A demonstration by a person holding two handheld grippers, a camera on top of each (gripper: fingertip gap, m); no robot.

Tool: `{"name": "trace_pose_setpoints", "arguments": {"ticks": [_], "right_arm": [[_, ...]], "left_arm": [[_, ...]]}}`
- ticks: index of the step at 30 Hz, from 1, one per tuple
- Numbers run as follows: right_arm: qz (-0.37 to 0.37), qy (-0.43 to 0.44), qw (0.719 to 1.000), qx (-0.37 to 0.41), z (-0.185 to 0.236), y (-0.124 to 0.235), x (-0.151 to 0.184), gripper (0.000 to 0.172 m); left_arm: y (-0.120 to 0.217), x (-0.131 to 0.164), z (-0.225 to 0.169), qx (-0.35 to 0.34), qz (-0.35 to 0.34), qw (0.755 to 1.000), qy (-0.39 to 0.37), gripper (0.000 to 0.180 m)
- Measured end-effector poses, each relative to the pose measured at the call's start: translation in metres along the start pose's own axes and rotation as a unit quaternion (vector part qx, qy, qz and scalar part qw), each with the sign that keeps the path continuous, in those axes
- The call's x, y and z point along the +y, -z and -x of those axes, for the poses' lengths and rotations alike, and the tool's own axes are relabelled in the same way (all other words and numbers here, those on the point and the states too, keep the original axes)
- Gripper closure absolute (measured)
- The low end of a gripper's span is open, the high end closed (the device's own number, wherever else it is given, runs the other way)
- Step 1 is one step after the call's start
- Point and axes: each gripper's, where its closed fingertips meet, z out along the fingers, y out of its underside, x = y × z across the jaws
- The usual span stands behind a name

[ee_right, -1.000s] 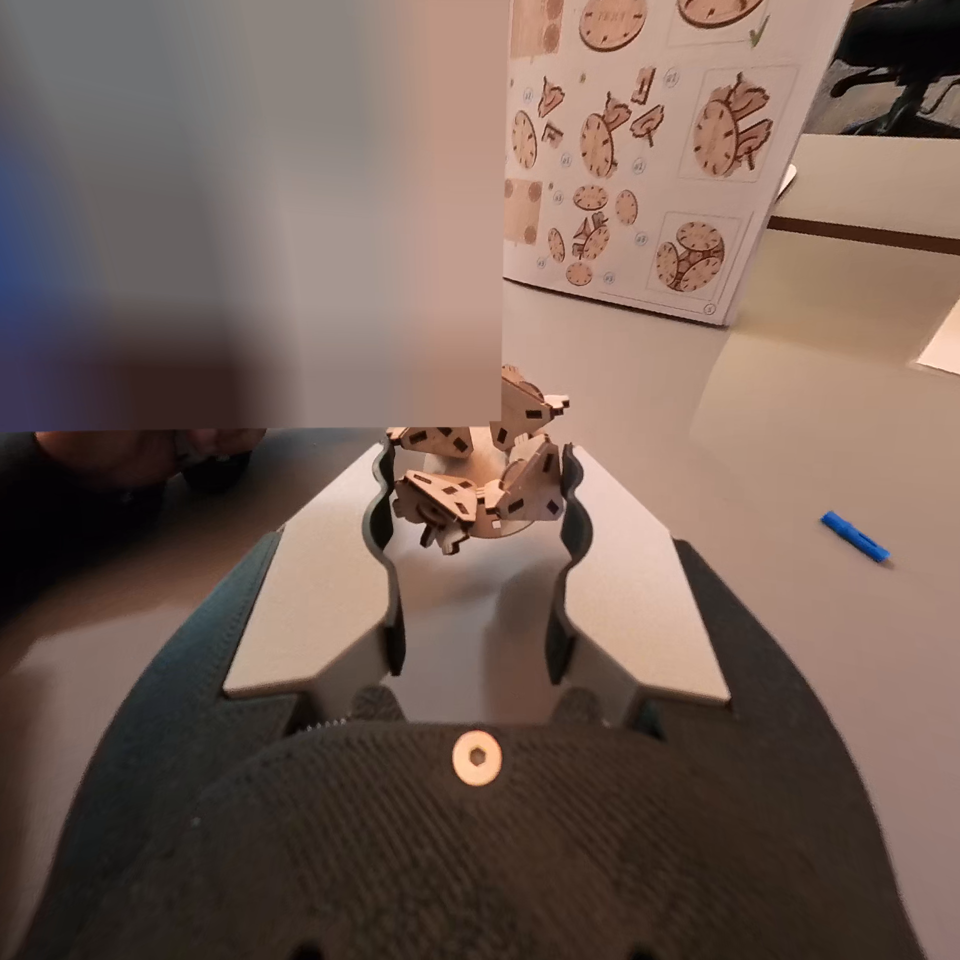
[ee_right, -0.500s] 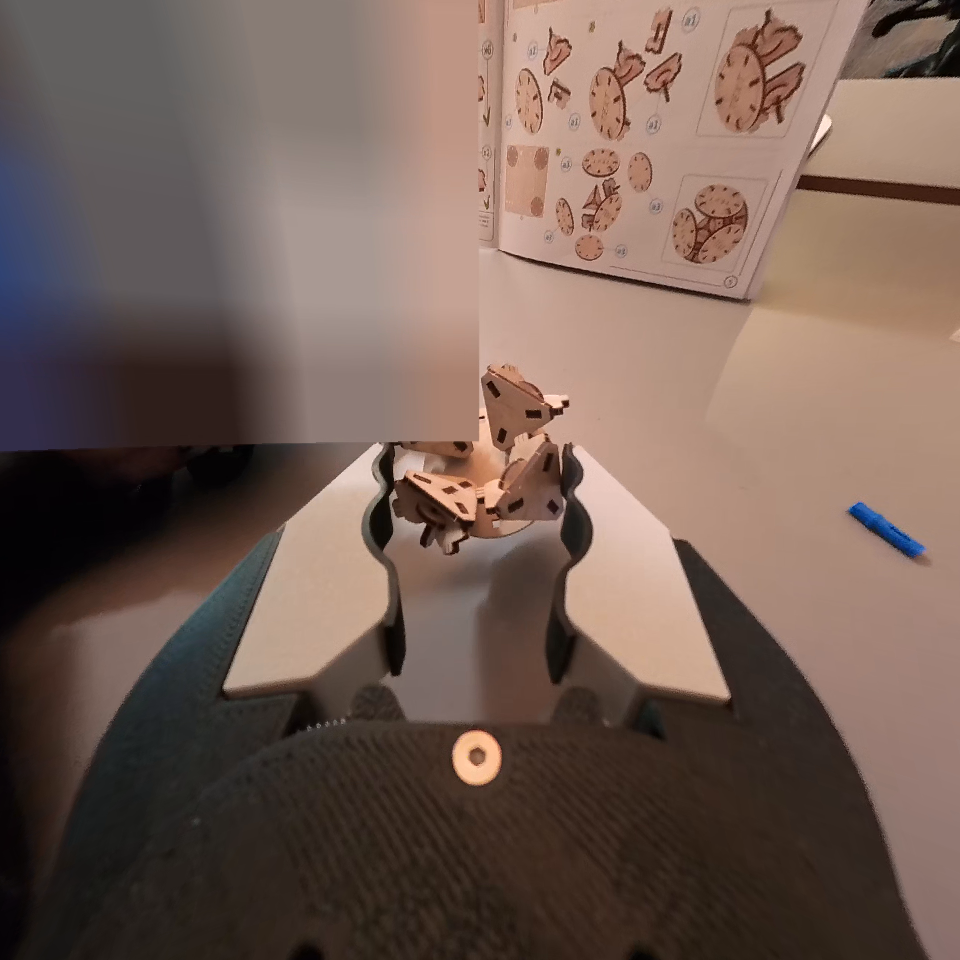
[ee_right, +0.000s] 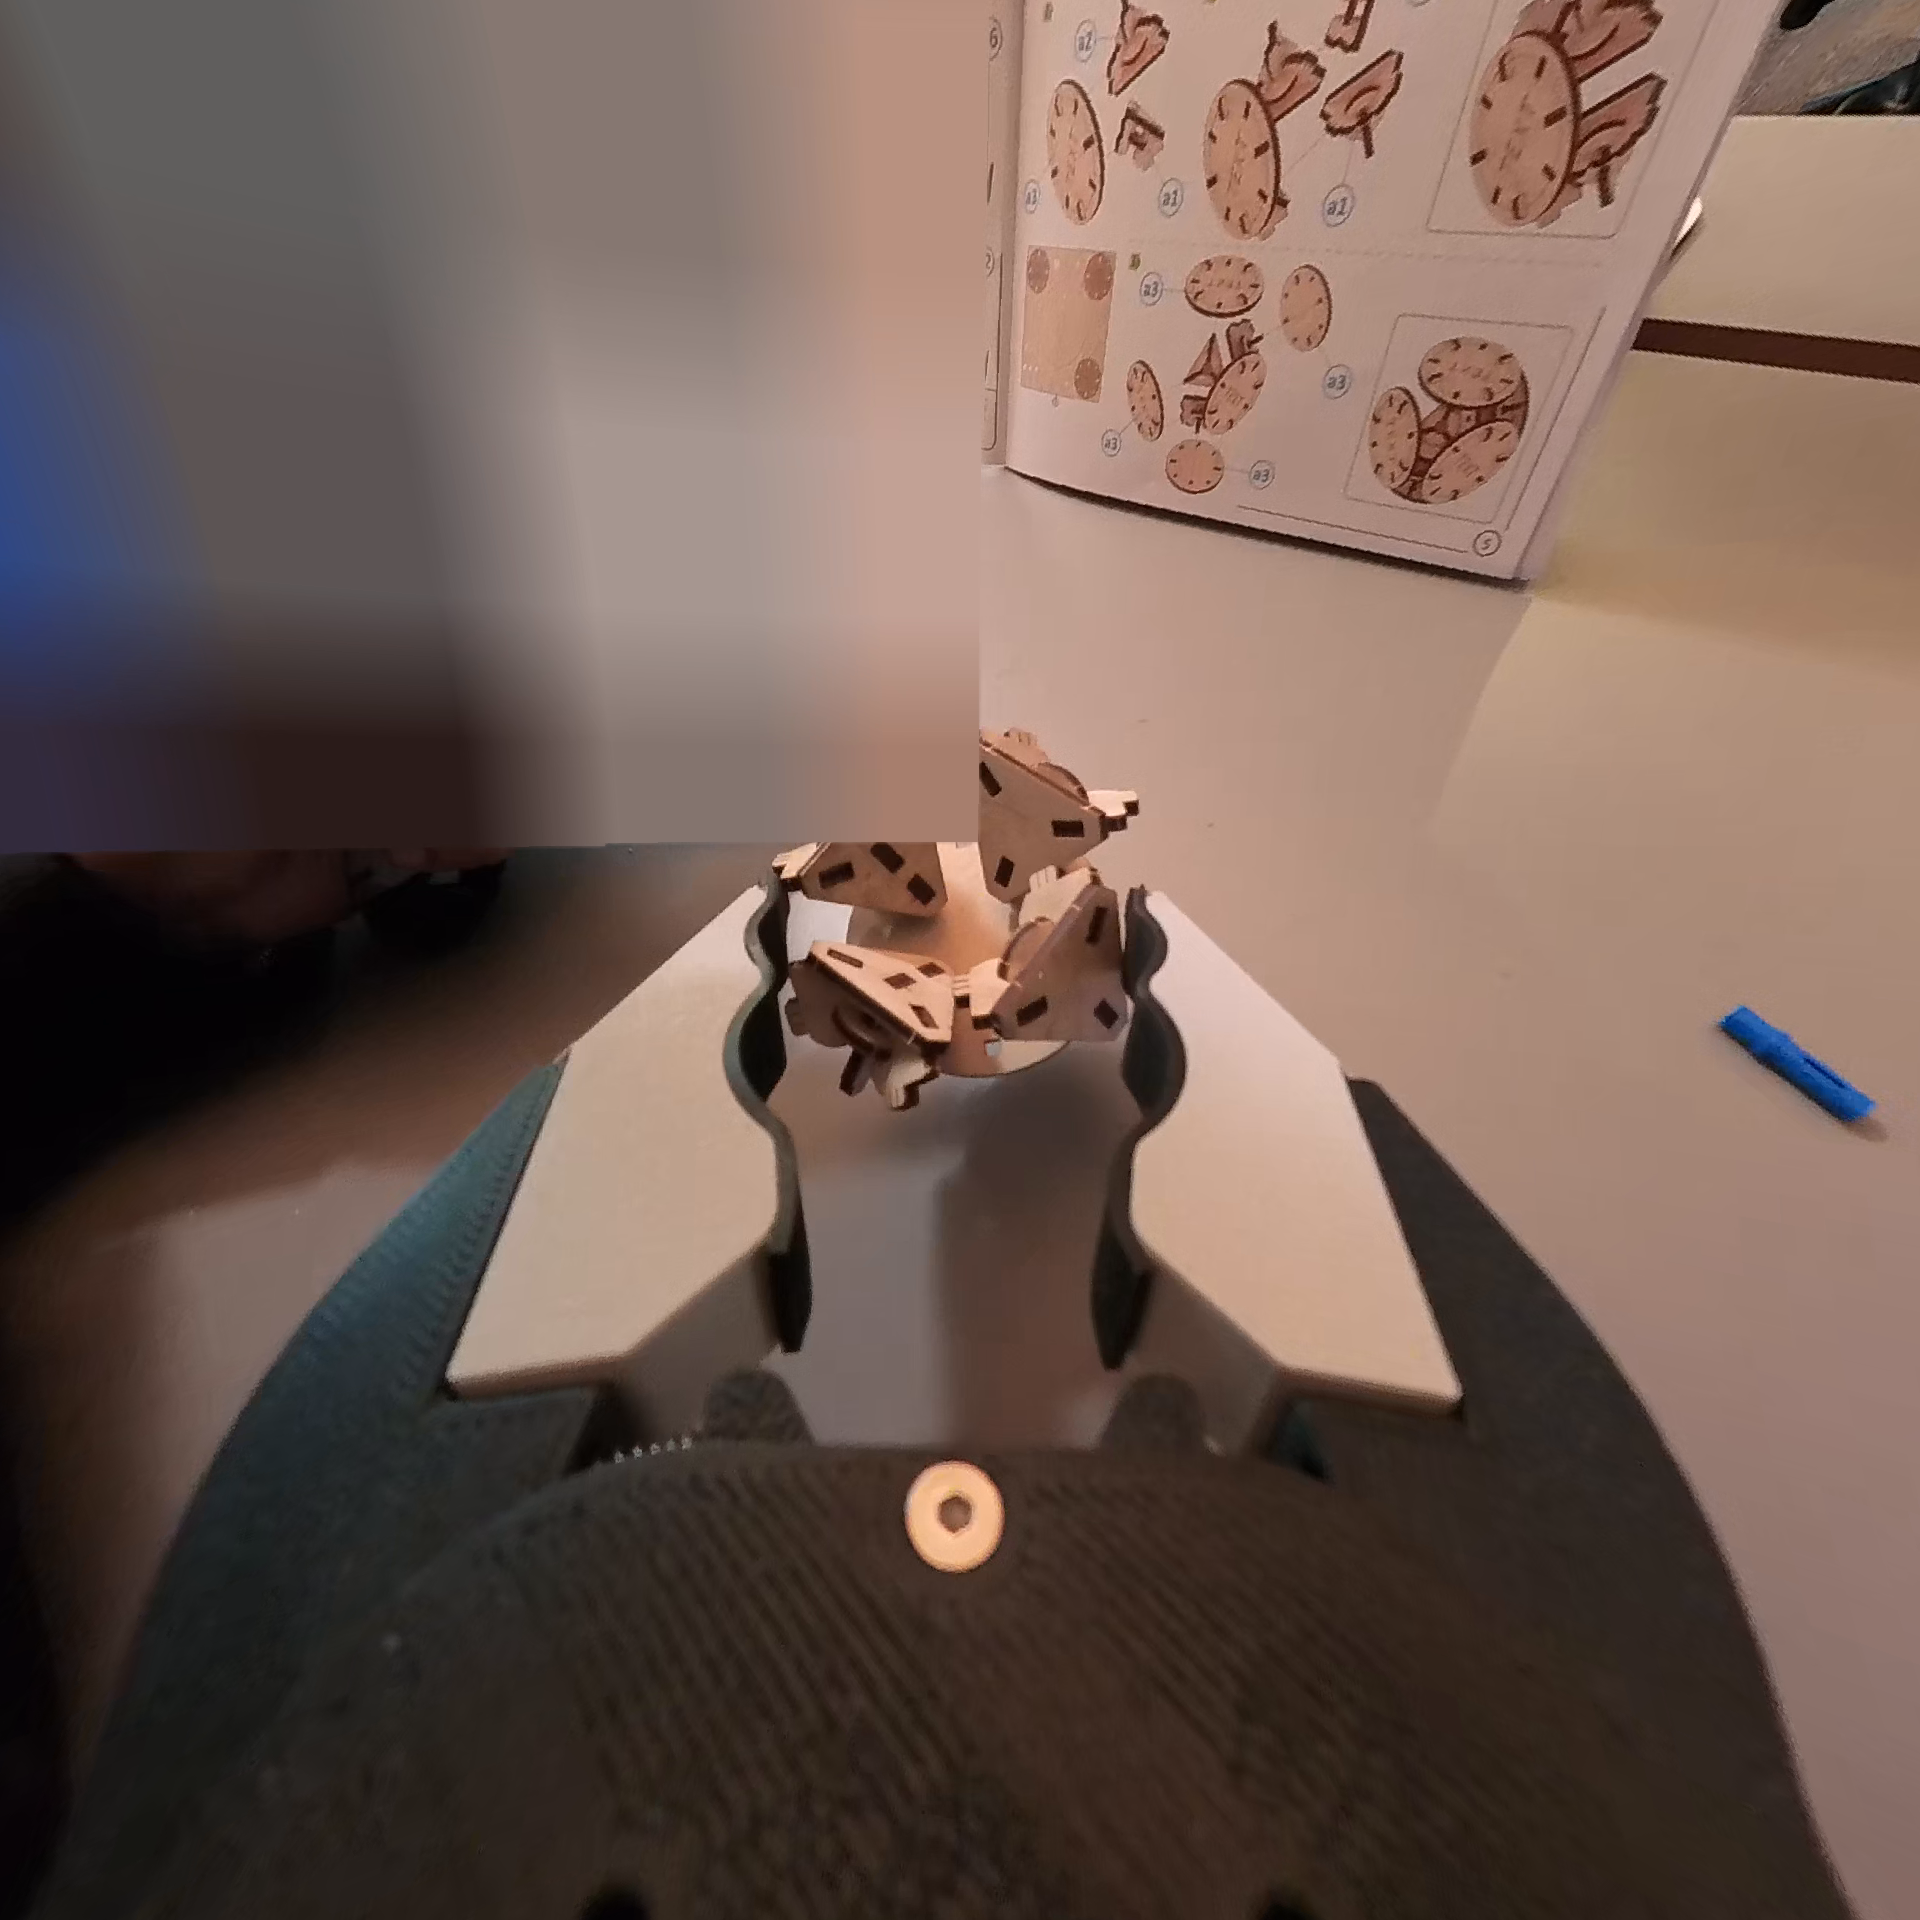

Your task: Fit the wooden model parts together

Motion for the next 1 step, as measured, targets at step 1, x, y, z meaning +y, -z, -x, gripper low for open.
{"name": "trace_pose_setpoints", "arguments": {"ticks": [1], "right_arm": [[0.0,0.0,1.0,0.0,0.0,-0.0001,0.0001,0.108]], "left_arm": [[0.0,0.0,0.0001,0.0,0.0,1.0,0.0,0.134]]}}
